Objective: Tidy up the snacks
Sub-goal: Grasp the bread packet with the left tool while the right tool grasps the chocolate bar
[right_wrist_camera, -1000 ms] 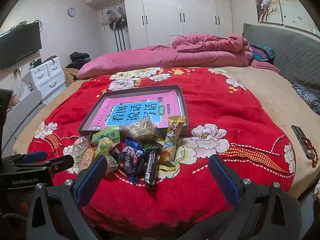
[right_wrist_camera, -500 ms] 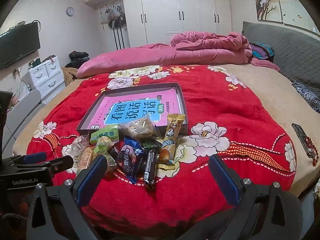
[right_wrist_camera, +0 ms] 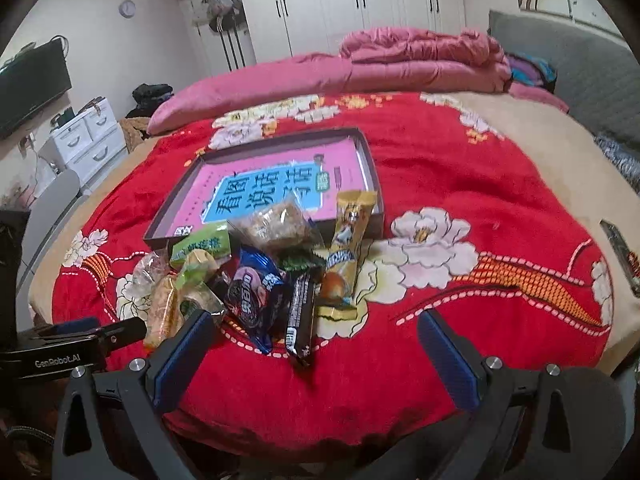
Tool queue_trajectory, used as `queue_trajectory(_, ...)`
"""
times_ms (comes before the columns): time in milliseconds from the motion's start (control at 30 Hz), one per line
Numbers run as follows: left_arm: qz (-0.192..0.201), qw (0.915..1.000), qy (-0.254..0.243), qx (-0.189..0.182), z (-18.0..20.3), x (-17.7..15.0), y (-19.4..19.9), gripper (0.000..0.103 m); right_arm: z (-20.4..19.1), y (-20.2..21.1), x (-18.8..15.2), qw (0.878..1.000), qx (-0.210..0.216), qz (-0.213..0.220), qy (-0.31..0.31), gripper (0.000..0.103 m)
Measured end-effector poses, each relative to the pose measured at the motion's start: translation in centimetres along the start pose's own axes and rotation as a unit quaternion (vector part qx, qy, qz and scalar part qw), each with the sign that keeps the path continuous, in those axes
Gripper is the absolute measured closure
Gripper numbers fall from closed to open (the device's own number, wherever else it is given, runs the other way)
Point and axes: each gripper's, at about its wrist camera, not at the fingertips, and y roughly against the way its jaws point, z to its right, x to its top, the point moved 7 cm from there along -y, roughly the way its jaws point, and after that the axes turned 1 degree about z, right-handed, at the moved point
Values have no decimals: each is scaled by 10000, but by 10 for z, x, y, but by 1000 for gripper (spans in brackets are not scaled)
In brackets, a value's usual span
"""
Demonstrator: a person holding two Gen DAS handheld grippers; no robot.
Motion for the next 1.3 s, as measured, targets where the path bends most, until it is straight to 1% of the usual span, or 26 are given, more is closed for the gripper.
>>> queue_trajectory(133, -85, 9999, -42, 41, 0, -2, -9, 6, 3, -12, -4, 9997, 22, -248, -86, 1)
queue_trajectory(200, -203, 9998, -16, -45, 0, -2, -15, 6, 3, -18, -6, 9993, 32, -359, -93, 1)
queue_trajectory(300, -276, 9996, 21, -44, 0, -1, -21, 6, 3, -25, -9, 9986, 38, -517, -91, 2)
queue_trajectory(367, -288, 9996, 38, -47, -1, 2, -24, 9, 3, -31, -11, 9980, 45, -629, -78, 8)
queue_trajectory(400, -296, 9995, 41, -69, 0, 3, -26, 11, 2, -33, -11, 9977, 49, -676, -67, 10)
queue_trajectory(467, -311, 9995, 55, -85, -1, 6, -29, 15, 1, -39, -12, 9971, 66, -761, -44, 18)
queue_trajectory(500, -327, 9994, 56, -107, 0, 6, -30, 24, 0, -41, -12, 9968, 83, -795, -20, 21)
queue_trajectory(533, -359, 9992, 49, -151, 1, 6, -31, 28, -1, -44, -12, 9965, 89, -829, 5, 27)
queue_trajectory(567, -381, 9991, 35, -184, 2, 5, -32, 29, -2, -46, -13, 9962, 103, -862, 28, 32)
queue_trajectory(600, -380, 9991, 18, -196, 2, 5, -33, 30, -3, -49, -14, 9957, 113, -915, 58, 35)
queue_trajectory(667, -382, 9989, -29, -285, 6, 6, -33, 38, -6, -53, -14, 9948, 164, -1001, 105, 47)
queue_trajectory(700, -386, 9987, -54, -340, 8, 6, -34, 44, -8, -56, -15, 9942, 197, -1045, 133, 50)
queue_trajectory(733, -391, 9985, -93, -358, 10, 6, -35, 47, -9, -58, -16, 9938, 227, -1074, 156, 54)
queue_trajectory(800, -423, 9984, -129, -356, 12, 6, -36, 48, -12, -62, -16, 9934, 283, -1094, 199, 56)
queue_trajectory(867, -469, 9982, -100, -371, 13, 6, -40, 48, -14, -67, -15, 9930, 339, -1104, 226, 65)
queue_trajectory(1000, -525, 9978, -40, -396, 14, 8, -46, 49, -16, -73, -15, 9921, 467, -1140, 226, 73)
queue_trajectory(1067, -544, 9977, -6, -413, 16, 10, -50, 52, -16, -75, -15, 9912, 587, -1171, 163, 79)
queue_trajectory(1133, -541, 9975, 17, -449, 17, 12, -53, 60, -14, -74, -14, 9913, 622, -1152, 98, 82)
queue_trajectory(1167, -548, 9973, 39, -480, 18, 13, -55, 62, -13, -73, -14, 9914, 641, -1137, 56, 84)
queue_trajectory(1233, -553, 9971, 46, -529, 17, 14, -56, 66, -9, -69, -12, 9917, 682, -1091, -64, 84)
queue_trajectory(1300, -559, 9968, 43, -569, 17, 13, -53, 68, -4, -64, -11, 9920, 718, -1022, -188, 84)
